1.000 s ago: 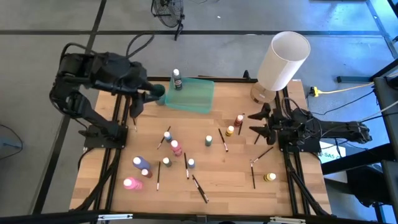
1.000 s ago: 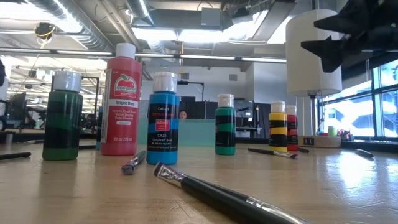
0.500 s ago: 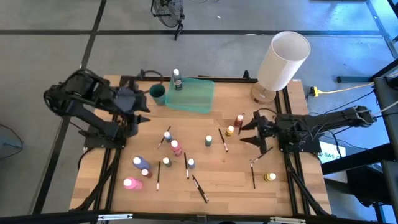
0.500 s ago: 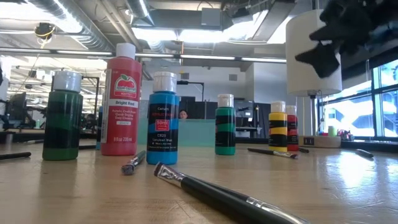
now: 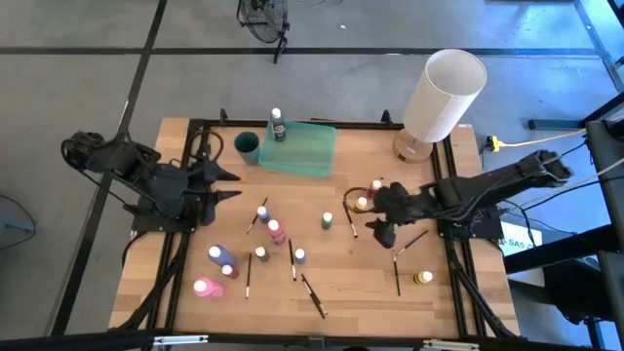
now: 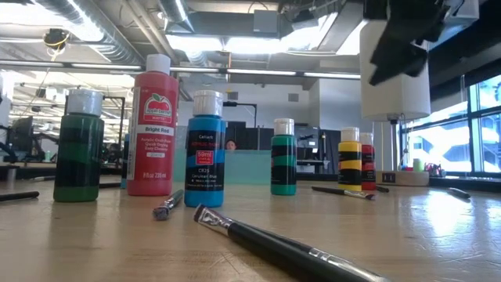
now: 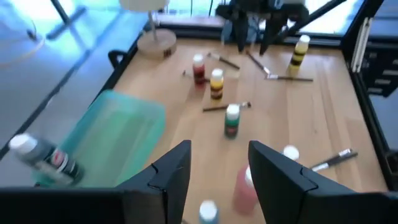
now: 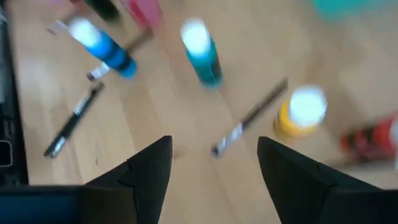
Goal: Pick & Place Paint Supplies
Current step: Put the silver paintbrush into the green cup
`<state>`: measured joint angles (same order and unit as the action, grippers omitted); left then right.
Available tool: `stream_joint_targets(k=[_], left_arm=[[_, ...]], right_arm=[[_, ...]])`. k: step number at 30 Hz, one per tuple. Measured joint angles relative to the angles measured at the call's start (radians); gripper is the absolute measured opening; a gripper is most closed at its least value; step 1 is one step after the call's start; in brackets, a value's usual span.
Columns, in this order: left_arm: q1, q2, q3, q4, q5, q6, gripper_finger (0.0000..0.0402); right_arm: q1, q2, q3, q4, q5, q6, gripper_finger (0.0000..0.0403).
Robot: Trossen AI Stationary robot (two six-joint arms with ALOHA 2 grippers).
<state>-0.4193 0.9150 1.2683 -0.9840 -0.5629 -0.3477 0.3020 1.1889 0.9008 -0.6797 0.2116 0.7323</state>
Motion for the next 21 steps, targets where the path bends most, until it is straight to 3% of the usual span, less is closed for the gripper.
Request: stream_joint_targets(k=[3,9,15,21], left_arm=[[-0.001,-0.036,-0.112,0.105,0.010,0.010,0.0154],[-0.027,-0.084,-0.347,0.389,0.040,0.062,0.0153],[-0.069,-0.115,-0.508,0.681,0.025,0.191,0.0153],[-0.090,-0.150,-0.536,0.720,0.025,0.260,0.0153]], right_arm=[[-0.006,0.083,0.054,-0.080,-0.044,0.132,0.0240],[-0.027,0.208,0.078,-0.073,-0.071,0.349,0.0240],[-0.097,0.303,0.078,-0.073,-0.192,0.356,0.0240],[-0.165,0.375,0.078,-0.062,-0.228,0.299,0.0240]])
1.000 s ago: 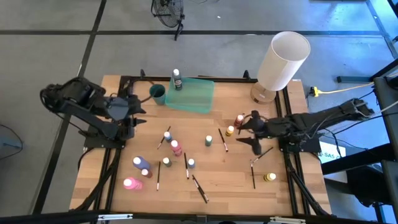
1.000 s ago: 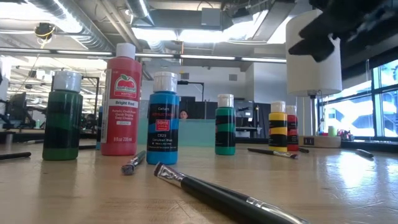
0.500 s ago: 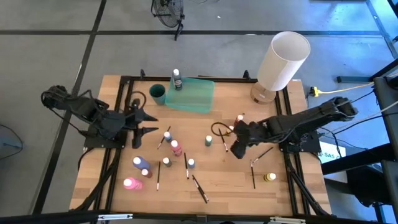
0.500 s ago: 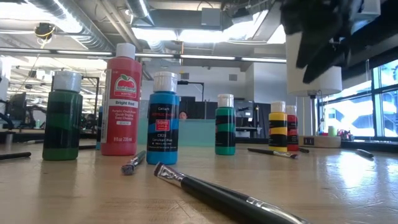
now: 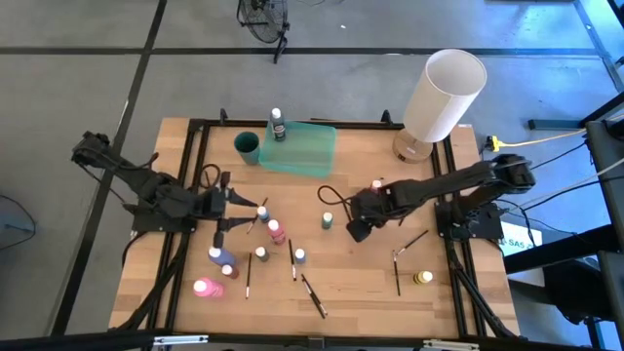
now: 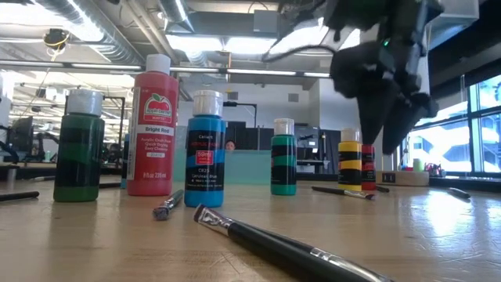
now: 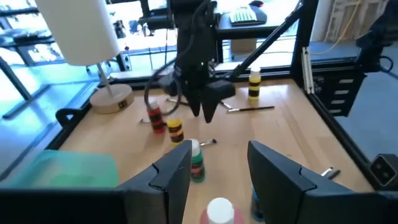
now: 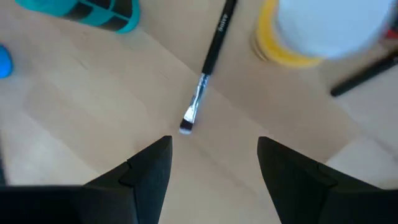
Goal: Pick & Place Paint Supplies
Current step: Put the silver paintbrush into the green cup
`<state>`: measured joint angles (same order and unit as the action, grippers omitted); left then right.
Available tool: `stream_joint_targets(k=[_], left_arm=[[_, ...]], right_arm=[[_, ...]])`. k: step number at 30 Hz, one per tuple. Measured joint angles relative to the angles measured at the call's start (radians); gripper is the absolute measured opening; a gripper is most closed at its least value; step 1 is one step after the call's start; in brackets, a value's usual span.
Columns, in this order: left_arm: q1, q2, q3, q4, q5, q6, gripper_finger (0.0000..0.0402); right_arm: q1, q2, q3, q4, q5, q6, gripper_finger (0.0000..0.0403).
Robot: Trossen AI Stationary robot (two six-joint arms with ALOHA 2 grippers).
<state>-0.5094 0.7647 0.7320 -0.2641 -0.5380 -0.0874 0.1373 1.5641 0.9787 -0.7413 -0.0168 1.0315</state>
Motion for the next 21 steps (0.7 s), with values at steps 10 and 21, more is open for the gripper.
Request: stream_joint_targets(k=[10,21], left_arm=[[-0.002,-0.007,0.000,-0.053,0.003,-0.027,0.0153],[-0.002,-0.006,-0.035,-0.076,0.007,-0.083,0.0153]], right_arm=[[-0.047,0.103,0.000,0.038,-0.060,-0.018,0.0240],[-0.045,0.113,0.000,0.107,-0.052,-0.013,0.0240]])
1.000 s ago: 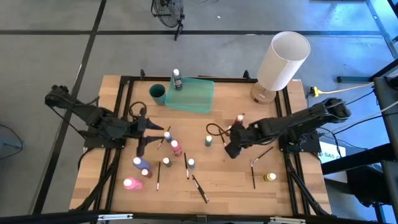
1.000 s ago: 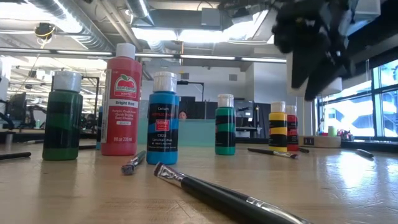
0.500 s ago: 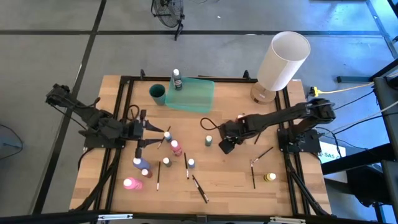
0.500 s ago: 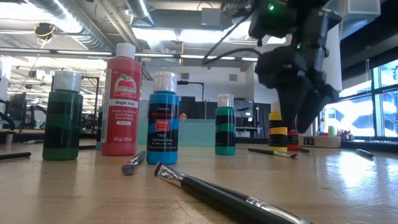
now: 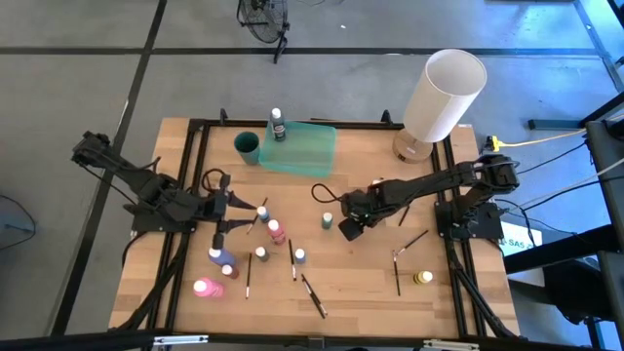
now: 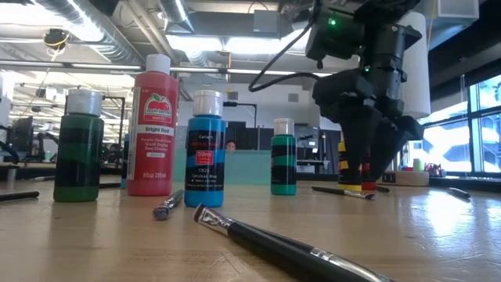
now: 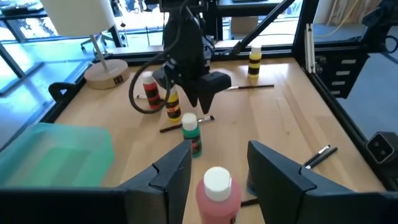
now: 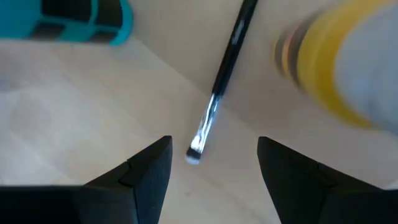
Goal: Pick & Place Paint Supplies
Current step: Put the silver paintbrush into the green cup
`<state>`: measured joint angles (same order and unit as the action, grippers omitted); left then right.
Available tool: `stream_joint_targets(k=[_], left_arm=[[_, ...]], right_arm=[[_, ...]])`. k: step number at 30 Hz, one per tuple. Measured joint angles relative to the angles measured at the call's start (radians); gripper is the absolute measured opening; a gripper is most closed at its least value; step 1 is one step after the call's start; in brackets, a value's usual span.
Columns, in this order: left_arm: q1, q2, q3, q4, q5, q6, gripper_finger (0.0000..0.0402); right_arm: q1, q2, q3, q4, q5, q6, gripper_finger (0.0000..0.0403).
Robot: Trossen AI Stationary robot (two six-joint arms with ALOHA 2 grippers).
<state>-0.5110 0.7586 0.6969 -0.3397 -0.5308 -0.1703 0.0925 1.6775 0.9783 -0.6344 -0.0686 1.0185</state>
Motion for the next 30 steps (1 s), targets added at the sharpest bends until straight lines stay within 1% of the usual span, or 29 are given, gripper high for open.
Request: stream_joint_targets(k=[2,4,13,19,23,30], left_arm=[[0.000,0.000,-0.013,0.001,-0.001,-0.001,0.0154],[0.000,0.001,-0.021,0.004,-0.001,-0.004,0.0154],[0.000,-0.005,-0.021,0.005,-0.001,-0.003,0.0154],[0.000,-0.004,-0.021,-0.011,0.000,-0.004,0.0151],[0.000,-0.004,-0.021,-0.021,0.004,-0.010,0.0151],[0.000,-0.004,-0.021,-0.030,0.008,-0.010,0.0150]], right_arm=[[0.002,0.000,0.000,0.010,0.034,-0.028,0.0240],[0.007,0.000,0.000,0.017,0.046,-0.035,0.0240],[0.049,0.015,-0.002,0.038,0.046,-0.027,0.0240],[0.055,0.069,0.010,0.075,0.016,-0.009,0.0240],[0.055,0.118,0.043,0.058,0.013,-0.032,0.0240],[0.051,0.144,0.082,-0.004,0.013,-0.056,0.0240]])
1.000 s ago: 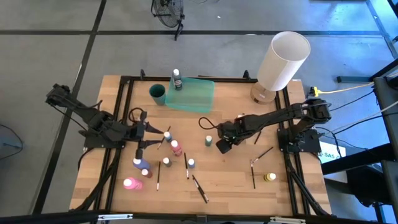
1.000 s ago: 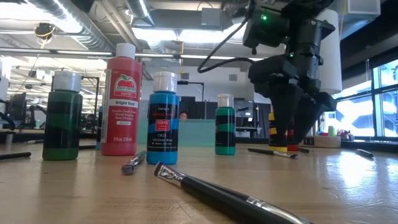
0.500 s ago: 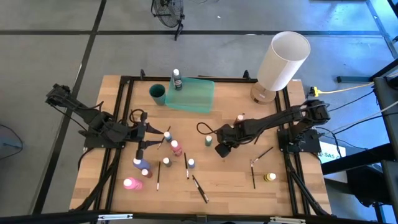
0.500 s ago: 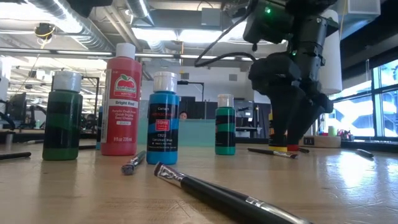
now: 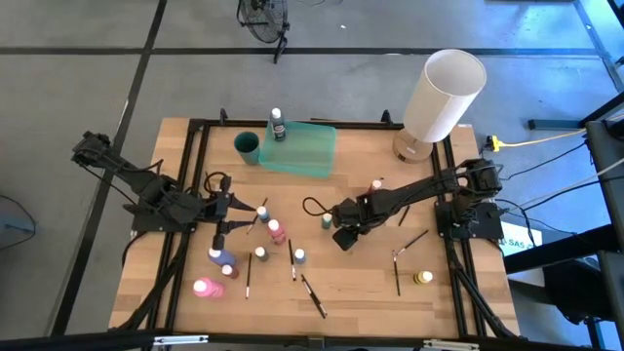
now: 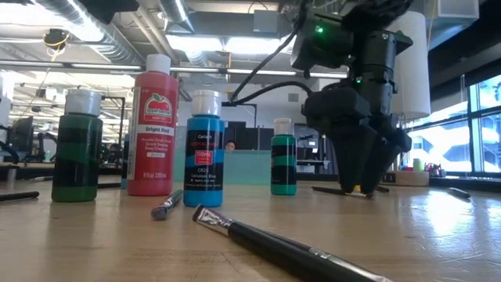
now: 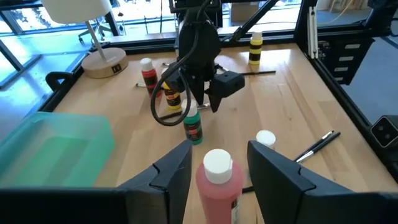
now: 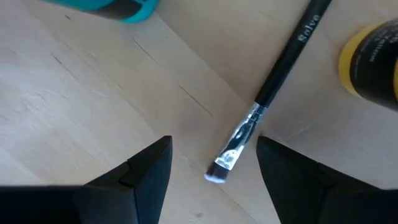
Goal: Pick & Place Paint Supplies
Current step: Put the silver paintbrush into the green cup
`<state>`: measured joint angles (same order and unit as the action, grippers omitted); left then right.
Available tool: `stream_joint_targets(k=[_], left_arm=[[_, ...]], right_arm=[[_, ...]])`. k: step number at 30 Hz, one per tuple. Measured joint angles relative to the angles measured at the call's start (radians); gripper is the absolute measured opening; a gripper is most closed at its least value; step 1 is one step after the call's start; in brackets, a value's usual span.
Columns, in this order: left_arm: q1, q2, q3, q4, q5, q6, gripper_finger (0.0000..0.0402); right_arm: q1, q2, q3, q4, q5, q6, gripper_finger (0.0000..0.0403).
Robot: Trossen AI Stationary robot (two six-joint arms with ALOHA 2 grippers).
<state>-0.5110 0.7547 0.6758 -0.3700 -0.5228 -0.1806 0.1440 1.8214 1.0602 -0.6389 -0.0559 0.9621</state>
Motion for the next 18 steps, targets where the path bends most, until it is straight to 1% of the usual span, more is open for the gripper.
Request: stream_joint_targets(k=[6,13,18], left_arm=[[0.000,0.000,0.000,-0.001,0.001,0.000,0.0150],[0.000,0.000,0.000,-0.001,0.009,-0.008,0.0151],[0.000,0.000,0.000,-0.001,0.025,-0.008,0.0151]], right_arm=[[0.000,0.000,0.001,-0.053,0.003,0.007,0.0240],[-0.001,0.000,0.001,-0.113,0.034,0.043,0.0239],[-0.001,0.000,0.000,-0.131,0.037,0.044,0.0219]])
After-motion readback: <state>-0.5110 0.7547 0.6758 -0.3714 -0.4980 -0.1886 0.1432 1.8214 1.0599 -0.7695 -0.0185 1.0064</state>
